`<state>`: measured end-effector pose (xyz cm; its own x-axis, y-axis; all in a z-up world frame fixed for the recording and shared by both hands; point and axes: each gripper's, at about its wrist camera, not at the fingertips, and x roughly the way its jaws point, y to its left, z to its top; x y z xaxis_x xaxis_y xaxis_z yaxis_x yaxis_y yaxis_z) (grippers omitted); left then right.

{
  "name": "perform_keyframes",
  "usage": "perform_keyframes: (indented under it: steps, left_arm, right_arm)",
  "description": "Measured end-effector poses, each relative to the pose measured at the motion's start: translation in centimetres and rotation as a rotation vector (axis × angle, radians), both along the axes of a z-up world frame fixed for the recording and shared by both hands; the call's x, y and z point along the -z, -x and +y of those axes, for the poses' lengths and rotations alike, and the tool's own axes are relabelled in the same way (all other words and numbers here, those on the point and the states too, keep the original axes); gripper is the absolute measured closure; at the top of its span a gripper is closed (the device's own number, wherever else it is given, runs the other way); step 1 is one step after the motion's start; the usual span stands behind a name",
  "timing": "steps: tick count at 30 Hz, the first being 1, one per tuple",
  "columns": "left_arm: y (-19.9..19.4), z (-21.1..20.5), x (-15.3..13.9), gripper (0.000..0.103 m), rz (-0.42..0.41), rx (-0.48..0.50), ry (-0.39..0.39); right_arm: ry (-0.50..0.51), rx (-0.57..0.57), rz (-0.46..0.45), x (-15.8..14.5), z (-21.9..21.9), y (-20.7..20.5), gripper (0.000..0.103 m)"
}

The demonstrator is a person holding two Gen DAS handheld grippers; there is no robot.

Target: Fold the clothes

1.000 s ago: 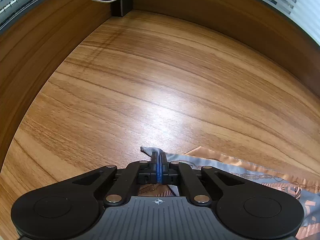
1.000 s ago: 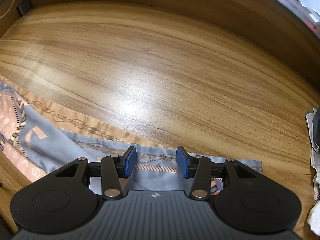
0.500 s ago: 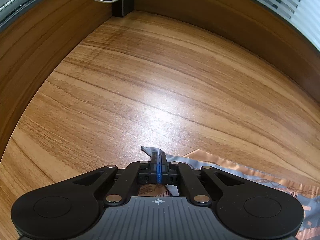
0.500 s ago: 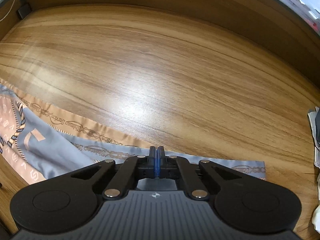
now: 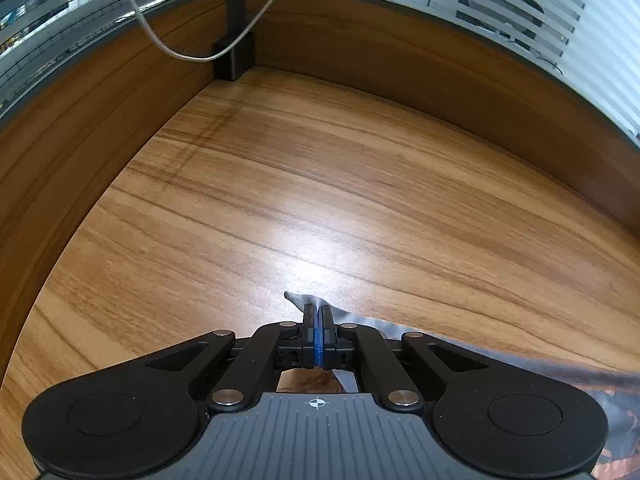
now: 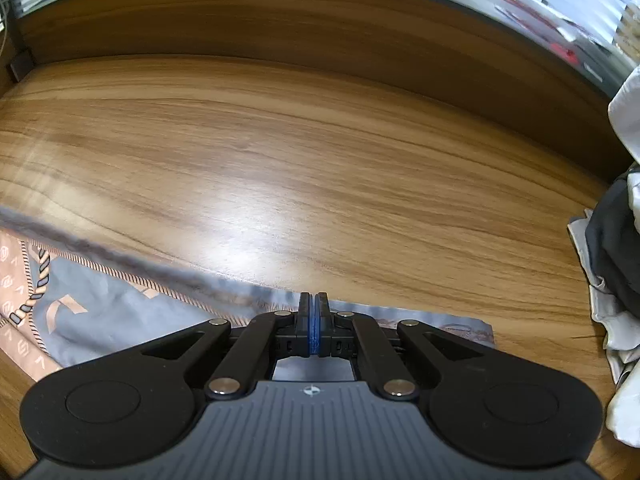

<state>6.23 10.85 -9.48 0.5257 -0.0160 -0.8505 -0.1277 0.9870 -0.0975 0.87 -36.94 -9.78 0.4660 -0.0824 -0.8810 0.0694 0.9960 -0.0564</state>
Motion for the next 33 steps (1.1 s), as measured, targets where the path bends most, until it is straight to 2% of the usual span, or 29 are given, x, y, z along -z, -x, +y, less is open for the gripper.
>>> perform_keyframes:
  steps: [5, 7, 10, 17, 23, 30, 33]
  left_arm:
    - [-0.6, -0.1, 0.5, 0.097, 0.004, -0.007, -0.011]
    - [-0.2, 0.1, 0.3, 0.088, -0.002, -0.007, -0.006]
    - [0.7, 0.6, 0.1, 0.085, -0.004, 0.0, 0.015]
    - [3.8, 0.4, -0.1, 0.084, 0.028, 0.092, 0.082]
    - [5.9, -0.6, 0.8, 0.077, 0.062, 0.184, 0.145]
    - [6.6, -2.2, 2.1, 0.074, 0.091, 0.288, 0.158]
    - [6.7, -2.8, 2.7, 0.064, 0.097, 0.313, 0.145]
  right_arm:
    - [-0.014, 0.009, 0.004, 0.1, -0.1, -0.2, 0.102]
    - [-0.028, 0.009, 0.001, -0.2, 0.0, 0.2, 0.1]
    - [-0.046, -0.008, 0.0, -0.3, 0.0, 1.2, 0.098]
    - [-0.073, -0.099, 0.01, -0.5, 1.8, 4.4, 0.094]
    - [-0.068, -0.179, 0.018, -0.3, 4.2, 6.1, 0.089]
    - [-0.057, -0.212, 0.011, -0.2, 6.0, 7.1, 0.088]
    - [-0.047, -0.216, 0.014, -0.2, 6.1, 7.4, 0.087]
